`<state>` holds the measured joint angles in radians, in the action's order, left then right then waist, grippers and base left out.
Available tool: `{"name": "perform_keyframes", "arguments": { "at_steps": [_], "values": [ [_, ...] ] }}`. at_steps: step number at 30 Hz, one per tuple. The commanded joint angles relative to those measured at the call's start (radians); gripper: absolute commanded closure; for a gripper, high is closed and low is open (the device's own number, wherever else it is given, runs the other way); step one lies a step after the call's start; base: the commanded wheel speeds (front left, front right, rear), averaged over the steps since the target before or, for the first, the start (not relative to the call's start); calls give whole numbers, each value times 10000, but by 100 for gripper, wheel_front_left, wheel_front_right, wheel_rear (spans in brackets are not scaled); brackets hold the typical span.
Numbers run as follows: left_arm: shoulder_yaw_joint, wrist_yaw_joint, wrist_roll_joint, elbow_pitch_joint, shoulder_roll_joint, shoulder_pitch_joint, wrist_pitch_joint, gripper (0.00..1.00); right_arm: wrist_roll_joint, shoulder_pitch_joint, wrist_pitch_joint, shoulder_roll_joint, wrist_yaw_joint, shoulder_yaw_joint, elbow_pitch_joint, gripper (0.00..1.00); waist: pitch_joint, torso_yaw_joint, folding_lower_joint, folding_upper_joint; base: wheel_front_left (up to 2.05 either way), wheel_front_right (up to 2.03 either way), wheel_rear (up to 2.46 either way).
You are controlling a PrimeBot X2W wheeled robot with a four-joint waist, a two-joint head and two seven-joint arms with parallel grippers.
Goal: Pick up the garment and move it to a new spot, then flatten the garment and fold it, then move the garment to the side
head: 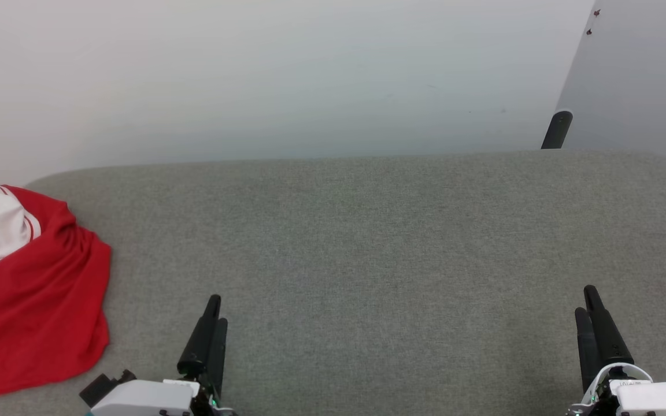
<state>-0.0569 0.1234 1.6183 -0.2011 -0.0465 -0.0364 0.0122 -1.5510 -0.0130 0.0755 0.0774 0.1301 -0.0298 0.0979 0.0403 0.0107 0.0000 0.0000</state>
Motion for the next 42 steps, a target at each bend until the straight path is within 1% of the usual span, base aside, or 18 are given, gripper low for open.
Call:
{"name": "perform_keyframes", "arguments": {
  "at_steps": [1,14,18,25,28,33,38,41,42],
  "values": [
    [-20,57,-29,170,-103,-75,-62,0,133,-58,120,122,5,-69,-194,0,26,-1,0,0,0,0,0],
    [4,66,-195,282,-292,45,-330,0,858,-144,560,503,6,-295,-335,0,214,-4,0,0,0,0,0],
    [-85,70,-459,259,-432,110,-488,0,1169,-188,691,609,6,-348,-347,0,292,2,0,0,0,0,0],
    [-410,77,-1234,173,-760,100,-968,0,1899,-240,910,826,7,-458,-284,0,418,9,0,0,0,0,0],
    [-617,79,-1728,77,-968,69,-1278,0,2283,-254,991,905,7,-515,-246,0,474,12,0,0,0,0,0],
    [-1010,83,-3014,-192,-1408,-4,-1805,0,3282,-279,1121,1036,7,-526,-166,0,579,17,0,0,0,0,0],
    [-1129,72,-4835,-555,-1667,-105,-2094,0,4745,-323,1237,1118,7,-458,-88,0,669,25,0,0,0,0,0],
    [-847,-46,-6187,-522,-1617,-158,-2170,0,5788,-363,1311,1088,7,-340,-79,0,713,29,0,0,0,0,0],
    [-749,-44,-6525,-497,-1505,-128,-2180,0,6145,-371,1333,1081,7,-300,-84,0,726,31,0,0,0,0,0]
  ]
}}
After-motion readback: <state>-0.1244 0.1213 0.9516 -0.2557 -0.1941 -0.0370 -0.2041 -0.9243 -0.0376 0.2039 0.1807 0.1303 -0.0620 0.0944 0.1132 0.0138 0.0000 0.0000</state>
